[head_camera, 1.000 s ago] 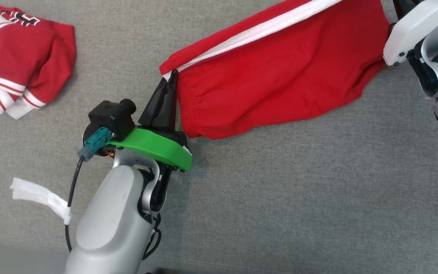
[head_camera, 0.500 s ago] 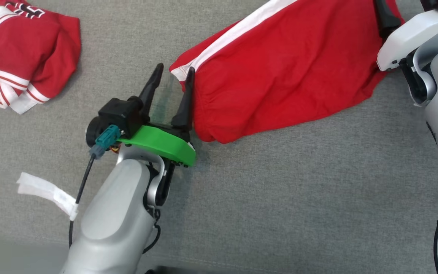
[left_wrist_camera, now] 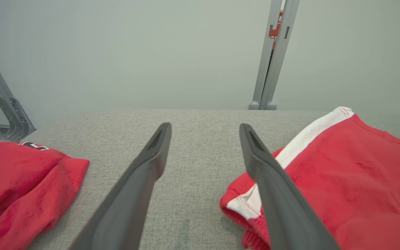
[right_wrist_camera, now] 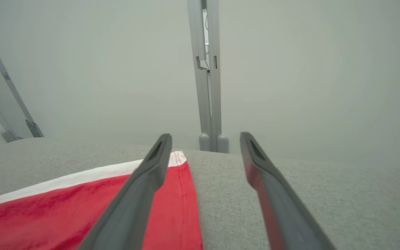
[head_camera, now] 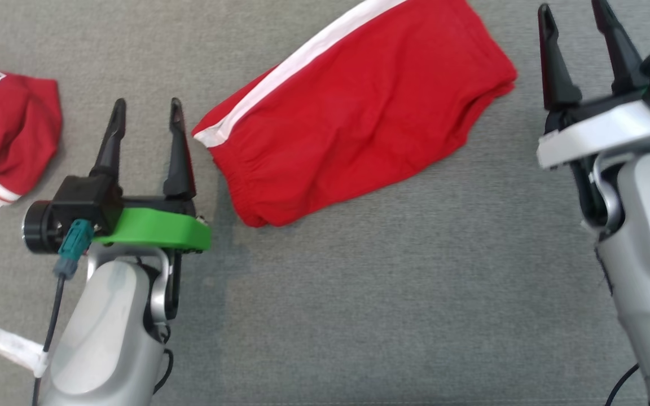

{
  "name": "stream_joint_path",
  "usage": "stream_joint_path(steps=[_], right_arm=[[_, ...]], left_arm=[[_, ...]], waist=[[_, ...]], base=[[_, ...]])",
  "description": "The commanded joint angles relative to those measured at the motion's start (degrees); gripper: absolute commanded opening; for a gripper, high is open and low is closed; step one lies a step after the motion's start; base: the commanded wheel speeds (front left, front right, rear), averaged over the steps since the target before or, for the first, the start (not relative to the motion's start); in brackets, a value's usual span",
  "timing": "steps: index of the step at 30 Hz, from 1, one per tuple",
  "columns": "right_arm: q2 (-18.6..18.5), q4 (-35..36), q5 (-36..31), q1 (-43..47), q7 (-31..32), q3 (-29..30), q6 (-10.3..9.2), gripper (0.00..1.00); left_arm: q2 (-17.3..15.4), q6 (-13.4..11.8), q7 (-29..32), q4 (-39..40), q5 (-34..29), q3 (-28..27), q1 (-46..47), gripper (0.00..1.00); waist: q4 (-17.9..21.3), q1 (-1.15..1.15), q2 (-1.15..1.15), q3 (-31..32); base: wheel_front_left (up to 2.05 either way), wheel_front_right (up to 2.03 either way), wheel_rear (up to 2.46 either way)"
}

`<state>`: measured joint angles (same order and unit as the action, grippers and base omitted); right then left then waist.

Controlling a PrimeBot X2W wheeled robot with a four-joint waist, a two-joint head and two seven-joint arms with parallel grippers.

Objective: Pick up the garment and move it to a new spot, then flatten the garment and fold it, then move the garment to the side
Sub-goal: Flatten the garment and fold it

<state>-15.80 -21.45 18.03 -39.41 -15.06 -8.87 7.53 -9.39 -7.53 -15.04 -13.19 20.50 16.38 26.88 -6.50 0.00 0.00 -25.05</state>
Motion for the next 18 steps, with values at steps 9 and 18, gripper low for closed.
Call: stream_joint_path(steps=[9,18], right_arm=[[3.06,9.47,-2.60,13.48,-0.12,1.91,-0.08,1.00],[4.06,14.94,-3.03,21.59,1.00,2.57,-0.08,1.00]], left_arm=[[-3.47,-0.99,-0.15,0.18,0.23,-2.83,-6.20,1.00],[-4.77,-2.27,0.67,1.44,0.60,-3.19,-10.27,1.00]], waist=[[8.95,0.00,0.00,7.28],[11.41,0.00,0.00,8.84]], base=[[0.00,0.00,0.00],[0.00,0.00,0.00]])
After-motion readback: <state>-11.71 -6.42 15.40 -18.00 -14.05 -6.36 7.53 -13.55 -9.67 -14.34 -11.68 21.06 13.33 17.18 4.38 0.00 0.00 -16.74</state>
